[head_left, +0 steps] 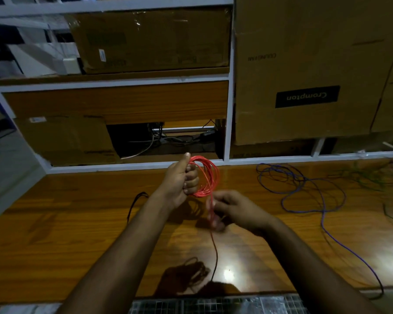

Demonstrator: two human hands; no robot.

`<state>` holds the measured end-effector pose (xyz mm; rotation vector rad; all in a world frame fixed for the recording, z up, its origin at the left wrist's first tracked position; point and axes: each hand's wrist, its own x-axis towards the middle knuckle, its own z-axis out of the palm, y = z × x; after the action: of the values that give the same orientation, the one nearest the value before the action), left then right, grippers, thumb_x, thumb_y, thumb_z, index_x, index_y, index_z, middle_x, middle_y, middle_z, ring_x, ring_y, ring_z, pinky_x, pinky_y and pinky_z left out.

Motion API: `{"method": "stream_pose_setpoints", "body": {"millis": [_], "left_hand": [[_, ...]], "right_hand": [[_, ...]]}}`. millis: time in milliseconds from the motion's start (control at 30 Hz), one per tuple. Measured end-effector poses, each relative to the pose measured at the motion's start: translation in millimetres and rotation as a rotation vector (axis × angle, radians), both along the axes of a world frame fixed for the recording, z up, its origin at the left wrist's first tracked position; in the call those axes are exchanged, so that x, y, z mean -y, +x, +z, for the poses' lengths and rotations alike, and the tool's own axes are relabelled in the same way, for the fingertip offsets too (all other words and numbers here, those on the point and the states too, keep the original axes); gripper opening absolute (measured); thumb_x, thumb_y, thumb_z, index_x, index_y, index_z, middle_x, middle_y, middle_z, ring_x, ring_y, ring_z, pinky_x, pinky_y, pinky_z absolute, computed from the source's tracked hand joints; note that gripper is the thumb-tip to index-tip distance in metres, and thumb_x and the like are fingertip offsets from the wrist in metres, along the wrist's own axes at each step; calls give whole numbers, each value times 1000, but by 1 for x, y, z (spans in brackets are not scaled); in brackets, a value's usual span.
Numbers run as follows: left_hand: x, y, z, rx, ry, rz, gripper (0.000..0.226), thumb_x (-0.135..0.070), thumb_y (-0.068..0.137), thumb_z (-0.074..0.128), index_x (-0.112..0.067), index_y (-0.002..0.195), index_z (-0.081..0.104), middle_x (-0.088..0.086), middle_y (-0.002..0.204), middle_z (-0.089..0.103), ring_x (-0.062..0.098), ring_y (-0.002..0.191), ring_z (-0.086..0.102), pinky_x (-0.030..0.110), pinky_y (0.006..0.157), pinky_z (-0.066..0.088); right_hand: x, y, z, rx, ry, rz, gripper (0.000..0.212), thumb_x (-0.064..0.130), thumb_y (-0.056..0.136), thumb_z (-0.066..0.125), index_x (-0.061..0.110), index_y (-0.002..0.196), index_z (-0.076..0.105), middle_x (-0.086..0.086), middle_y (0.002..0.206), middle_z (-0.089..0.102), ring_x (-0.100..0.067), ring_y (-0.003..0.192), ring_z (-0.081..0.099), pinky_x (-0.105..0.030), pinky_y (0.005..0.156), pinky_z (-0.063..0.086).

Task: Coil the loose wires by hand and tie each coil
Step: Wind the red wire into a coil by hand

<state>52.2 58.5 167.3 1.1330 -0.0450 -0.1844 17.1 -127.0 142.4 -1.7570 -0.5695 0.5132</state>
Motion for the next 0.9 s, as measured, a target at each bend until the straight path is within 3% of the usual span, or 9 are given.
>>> {"method": "stream_pose_setpoints", "body": {"millis": [167,233,333,433,533,633,733,833,900], "left_hand": [[1,1,-5,-35,-3,-30,49,-45,104,34,-19,63,40,-8,45,27,5,33,23,18,33,17],[1,0,-6,-80,-18,-71,50,-46,104,36,-20,62,41,-8,45,27,5,33,23,18,33,17],[5,-6,-8,-135,9,-202,50,-50,102,37,-19,62,41,-8,46,26,5,35,22,18,34,18],[11,-13,-5,-133,-11,-349,47,-53,95,41,-19,63,40,-8,46,25,5,35,22,18,35,18],[13,-13,3,-125,-138,-338,45,-48,96,43,-20,61,41,-9,42,27,4,31,26,16,32,20],[4,-3,11,-98,-242,-201,52,-44,102,37,-21,56,43,-10,39,28,4,29,26,17,30,19],[-11,8,22,-67,-355,-100,52,-42,103,36,-21,56,40,-9,39,27,4,29,25,18,30,17],[-16,16,28,-55,-345,-36,50,-42,104,37,-21,58,38,-9,40,26,5,31,23,19,31,15],[-12,20,26,-59,-328,-14,51,-43,104,37,-21,57,39,-9,41,26,5,31,23,19,31,15]], "right_hand": [[27,8,30,-311,443,22,18,19,99,49,9,101,63,-6,84,56,-20,80,57,-44,84,55],[34,11,41,-346,550,0,23,14,94,54,5,113,63,-6,86,59,-17,79,59,-39,78,59],[40,21,53,-113,398,-350,22,12,101,50,5,115,66,-3,81,62,-9,63,57,-20,55,51],[44,30,49,105,228,-564,19,19,100,54,7,101,68,-8,80,66,-14,62,62,-23,54,52],[45,32,32,270,28,-633,40,40,96,59,7,74,63,-6,59,55,-13,46,49,-23,40,38],[57,27,12,229,9,-461,47,47,97,50,13,66,55,1,56,44,-11,47,37,-23,44,29],[82,18,-26,24,8,-261,36,31,104,40,12,85,65,4,66,53,-12,60,47,-28,61,38],[93,6,-61,-175,-83,-294,33,14,105,38,19,119,68,5,81,64,-14,77,56,-40,79,48],[81,-1,-70,-115,-233,-326,36,8,104,42,20,131,62,-1,84,61,-15,71,59,-41,76,56]]}}
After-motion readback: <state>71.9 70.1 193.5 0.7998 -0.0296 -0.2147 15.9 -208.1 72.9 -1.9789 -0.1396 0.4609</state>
